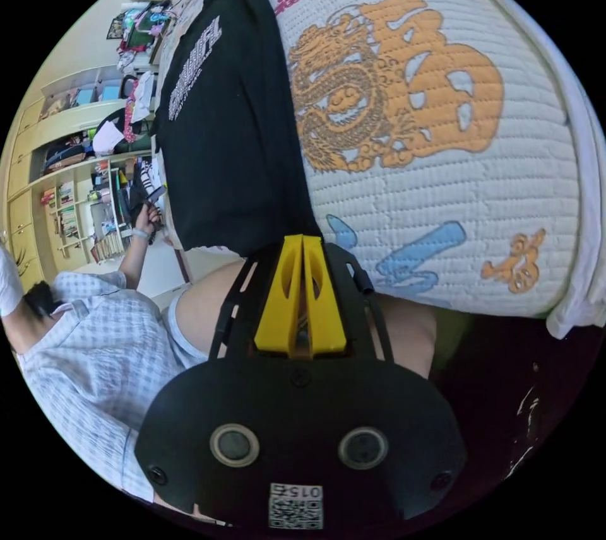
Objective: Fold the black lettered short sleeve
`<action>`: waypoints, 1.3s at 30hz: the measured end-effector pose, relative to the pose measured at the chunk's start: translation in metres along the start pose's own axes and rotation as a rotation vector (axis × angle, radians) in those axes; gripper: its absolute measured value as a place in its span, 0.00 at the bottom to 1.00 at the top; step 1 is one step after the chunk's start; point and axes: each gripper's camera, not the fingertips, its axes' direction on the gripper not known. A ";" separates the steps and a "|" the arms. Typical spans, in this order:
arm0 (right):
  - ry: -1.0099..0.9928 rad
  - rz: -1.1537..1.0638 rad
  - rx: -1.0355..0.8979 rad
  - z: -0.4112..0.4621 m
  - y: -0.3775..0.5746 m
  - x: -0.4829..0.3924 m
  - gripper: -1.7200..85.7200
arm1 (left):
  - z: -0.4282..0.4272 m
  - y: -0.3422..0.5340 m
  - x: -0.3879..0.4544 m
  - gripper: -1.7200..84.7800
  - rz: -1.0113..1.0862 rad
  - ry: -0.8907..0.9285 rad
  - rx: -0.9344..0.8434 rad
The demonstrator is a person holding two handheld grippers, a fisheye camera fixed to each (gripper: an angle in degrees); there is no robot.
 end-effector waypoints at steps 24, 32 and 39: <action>-0.418 0.001 0.703 -0.142 -0.223 0.084 0.13 | 0.327 -0.409 0.401 0.14 0.646 0.100 0.059; -0.411 -0.032 0.728 -0.122 -0.265 0.094 0.04 | 0.419 -0.415 0.426 0.06 0.610 0.025 0.010; -0.221 -0.087 0.804 -0.126 -0.268 0.070 0.03 | 0.336 -0.422 0.398 0.02 0.570 0.339 0.205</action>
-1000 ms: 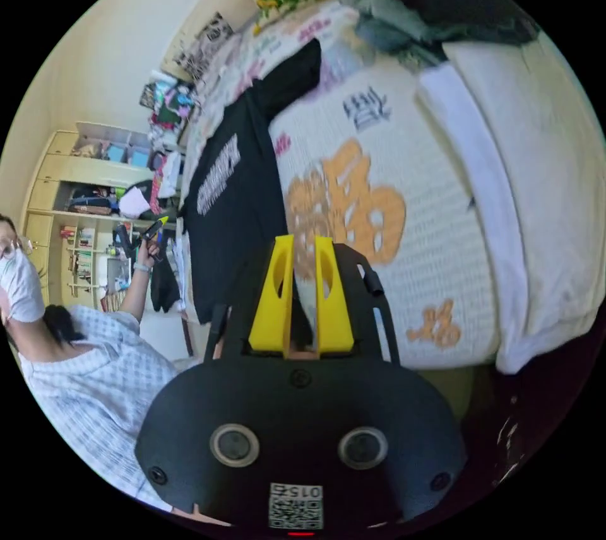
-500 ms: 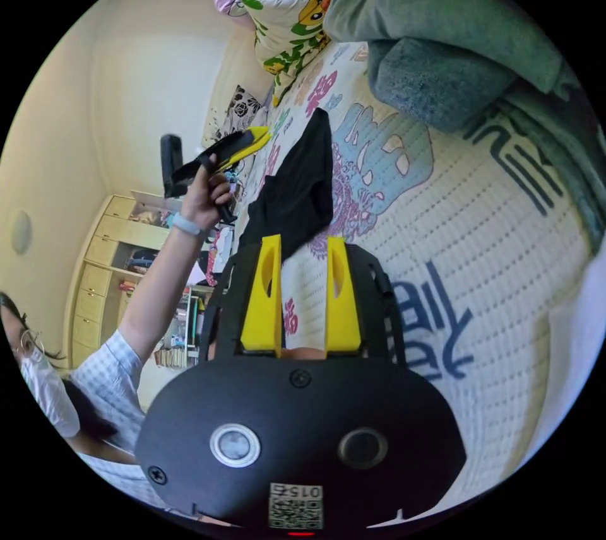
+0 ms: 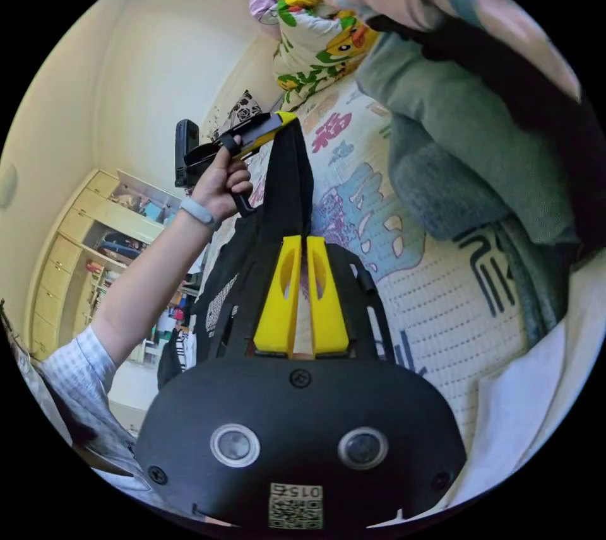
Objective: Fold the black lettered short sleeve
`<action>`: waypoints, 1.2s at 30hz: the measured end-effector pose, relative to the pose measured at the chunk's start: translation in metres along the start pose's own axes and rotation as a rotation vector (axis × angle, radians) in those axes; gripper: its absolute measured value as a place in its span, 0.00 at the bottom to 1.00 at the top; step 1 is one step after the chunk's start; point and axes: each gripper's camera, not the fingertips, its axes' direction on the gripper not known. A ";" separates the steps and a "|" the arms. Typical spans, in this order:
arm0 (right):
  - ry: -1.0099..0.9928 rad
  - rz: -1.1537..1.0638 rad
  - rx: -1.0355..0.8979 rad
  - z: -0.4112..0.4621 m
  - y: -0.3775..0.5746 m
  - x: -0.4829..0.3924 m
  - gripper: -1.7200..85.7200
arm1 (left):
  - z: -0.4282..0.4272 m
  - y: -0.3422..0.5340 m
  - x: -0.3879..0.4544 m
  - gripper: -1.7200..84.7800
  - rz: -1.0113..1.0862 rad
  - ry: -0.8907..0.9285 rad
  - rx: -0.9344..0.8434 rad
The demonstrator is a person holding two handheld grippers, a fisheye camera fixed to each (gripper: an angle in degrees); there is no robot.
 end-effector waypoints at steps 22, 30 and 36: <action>0.035 -0.562 -0.560 0.301 0.184 -0.115 0.08 | -0.403 0.323 -0.119 0.10 -0.401 0.105 0.322; 0.058 -0.439 -0.390 0.374 0.179 -0.065 0.03 | -0.425 0.227 -0.050 0.11 -0.182 0.043 0.105; 0.184 -0.389 -0.532 0.451 0.231 -0.010 0.01 | -0.450 0.204 -0.025 0.03 -0.168 -0.083 -0.004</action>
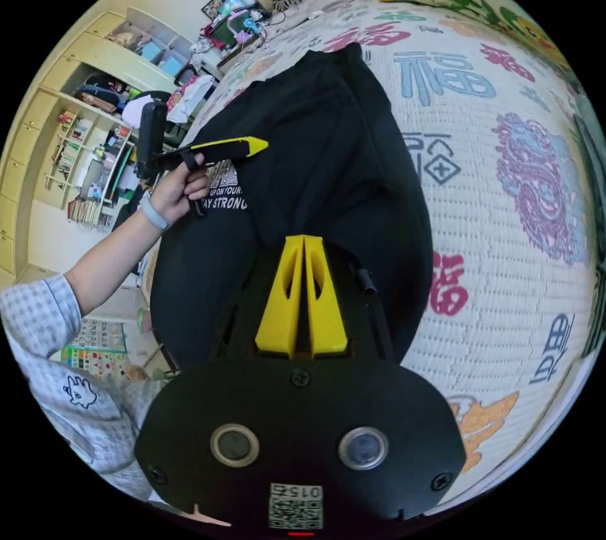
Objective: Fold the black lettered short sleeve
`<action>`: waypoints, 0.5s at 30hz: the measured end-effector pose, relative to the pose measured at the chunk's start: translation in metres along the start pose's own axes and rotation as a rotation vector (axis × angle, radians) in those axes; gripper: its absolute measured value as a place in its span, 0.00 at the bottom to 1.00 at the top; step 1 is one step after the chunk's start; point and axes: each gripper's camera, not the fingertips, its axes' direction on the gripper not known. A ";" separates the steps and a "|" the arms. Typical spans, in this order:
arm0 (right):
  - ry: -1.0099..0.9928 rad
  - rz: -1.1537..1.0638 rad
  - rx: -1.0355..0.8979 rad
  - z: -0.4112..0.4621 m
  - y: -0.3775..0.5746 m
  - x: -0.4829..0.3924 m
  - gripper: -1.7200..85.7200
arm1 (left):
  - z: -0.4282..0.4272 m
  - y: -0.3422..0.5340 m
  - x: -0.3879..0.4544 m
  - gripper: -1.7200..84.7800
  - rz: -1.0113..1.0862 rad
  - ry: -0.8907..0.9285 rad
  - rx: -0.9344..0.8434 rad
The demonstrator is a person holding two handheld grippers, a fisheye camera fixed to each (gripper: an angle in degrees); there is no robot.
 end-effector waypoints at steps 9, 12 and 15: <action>-0.028 0.048 -0.025 0.078 0.042 -0.003 0.01 | -0.242 0.118 -0.030 0.08 -0.337 -0.058 0.255; -0.041 0.014 -0.052 0.114 0.040 -0.023 0.01 | -0.342 0.189 -0.040 0.11 -0.549 -0.173 0.460; -0.026 -0.031 -0.106 0.153 0.031 -0.050 0.01 | -0.411 0.243 -0.042 0.12 -0.696 -0.207 0.552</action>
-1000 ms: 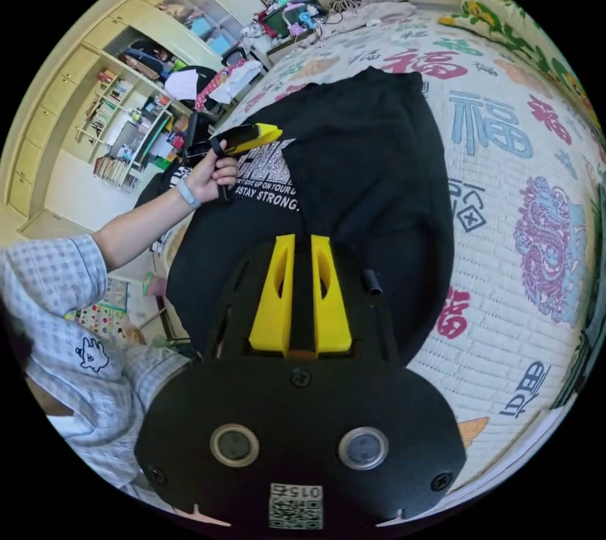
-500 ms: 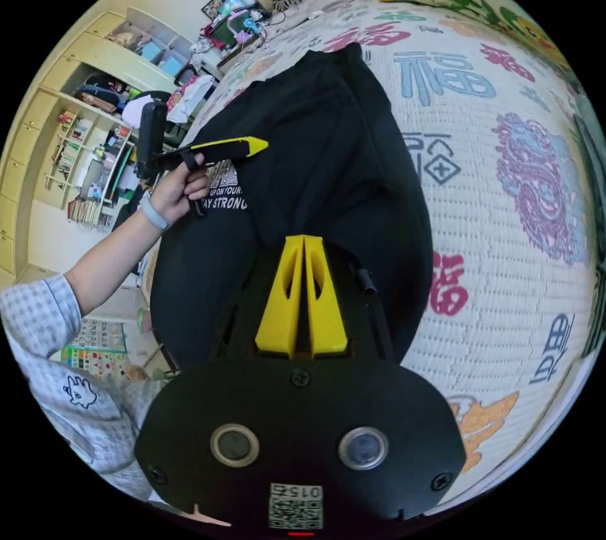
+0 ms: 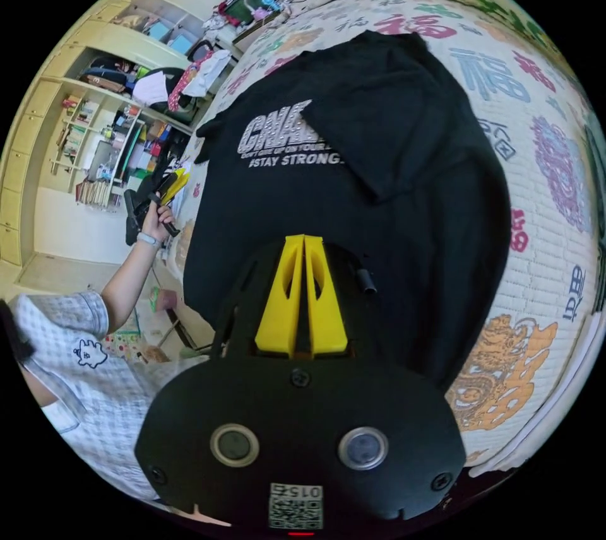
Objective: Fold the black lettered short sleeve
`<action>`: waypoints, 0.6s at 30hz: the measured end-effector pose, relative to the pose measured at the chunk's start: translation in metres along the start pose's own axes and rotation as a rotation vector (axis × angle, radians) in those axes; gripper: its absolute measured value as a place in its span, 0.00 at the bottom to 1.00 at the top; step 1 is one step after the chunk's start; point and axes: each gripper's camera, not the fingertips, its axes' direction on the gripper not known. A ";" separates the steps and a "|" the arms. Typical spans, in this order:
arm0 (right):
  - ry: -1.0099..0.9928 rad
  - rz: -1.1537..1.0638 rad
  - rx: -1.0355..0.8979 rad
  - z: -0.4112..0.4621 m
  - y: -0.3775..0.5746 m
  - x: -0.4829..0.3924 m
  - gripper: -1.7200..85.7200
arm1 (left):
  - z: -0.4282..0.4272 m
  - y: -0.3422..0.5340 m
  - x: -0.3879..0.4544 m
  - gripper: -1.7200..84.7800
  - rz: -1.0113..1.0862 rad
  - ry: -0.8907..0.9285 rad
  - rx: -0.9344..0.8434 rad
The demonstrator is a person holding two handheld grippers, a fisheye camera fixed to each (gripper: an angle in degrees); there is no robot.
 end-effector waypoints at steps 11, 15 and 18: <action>-0.014 -0.201 0.003 0.070 -0.032 -0.104 0.01 | -0.153 -0.021 -0.009 0.13 -0.163 0.146 0.031; -0.006 -0.259 0.006 0.098 -0.057 -0.129 0.02 | -0.180 -0.046 0.002 0.13 -0.211 0.185 0.074; 0.008 -0.307 -0.028 0.136 -0.091 -0.149 0.02 | -0.191 -0.066 0.008 0.14 -0.271 0.167 0.106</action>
